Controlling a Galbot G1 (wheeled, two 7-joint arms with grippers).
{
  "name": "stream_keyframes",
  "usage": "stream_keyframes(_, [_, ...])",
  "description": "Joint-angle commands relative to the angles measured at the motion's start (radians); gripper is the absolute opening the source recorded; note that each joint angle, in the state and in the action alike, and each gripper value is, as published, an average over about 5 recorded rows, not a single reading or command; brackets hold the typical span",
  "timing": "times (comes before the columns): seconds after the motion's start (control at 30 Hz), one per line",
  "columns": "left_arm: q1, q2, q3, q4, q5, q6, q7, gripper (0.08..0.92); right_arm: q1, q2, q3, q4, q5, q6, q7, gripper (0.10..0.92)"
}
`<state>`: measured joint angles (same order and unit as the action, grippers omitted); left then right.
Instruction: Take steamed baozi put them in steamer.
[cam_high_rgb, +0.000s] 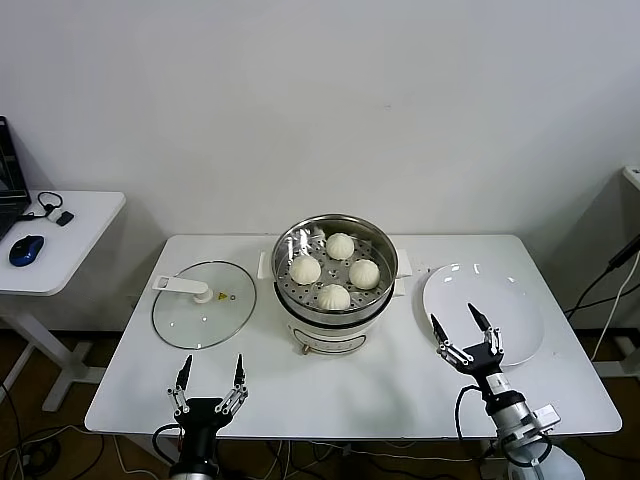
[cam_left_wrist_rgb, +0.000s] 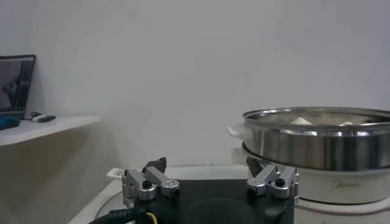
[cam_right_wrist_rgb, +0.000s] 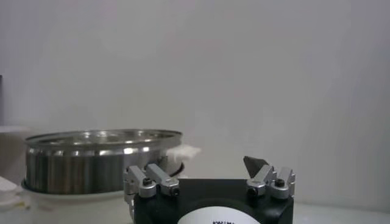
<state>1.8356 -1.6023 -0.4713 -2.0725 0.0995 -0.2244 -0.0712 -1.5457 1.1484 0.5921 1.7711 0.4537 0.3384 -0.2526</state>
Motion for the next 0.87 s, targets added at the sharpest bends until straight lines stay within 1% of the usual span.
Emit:
stream_keyframes(0.03, [0.001, 0.002, -0.005, -0.001, 0.000, -0.004, 0.000, 0.823, -0.103, 0.031, 0.023, 0.023, -0.011, -0.034, 0.044, 0.823])
stream_keyframes(0.87, [-0.002, 0.000, -0.005, -0.007, 0.018, 0.001, 0.006, 0.823, -0.091, 0.061, -0.004, 0.027, -0.028, -0.044, 0.036, 0.823])
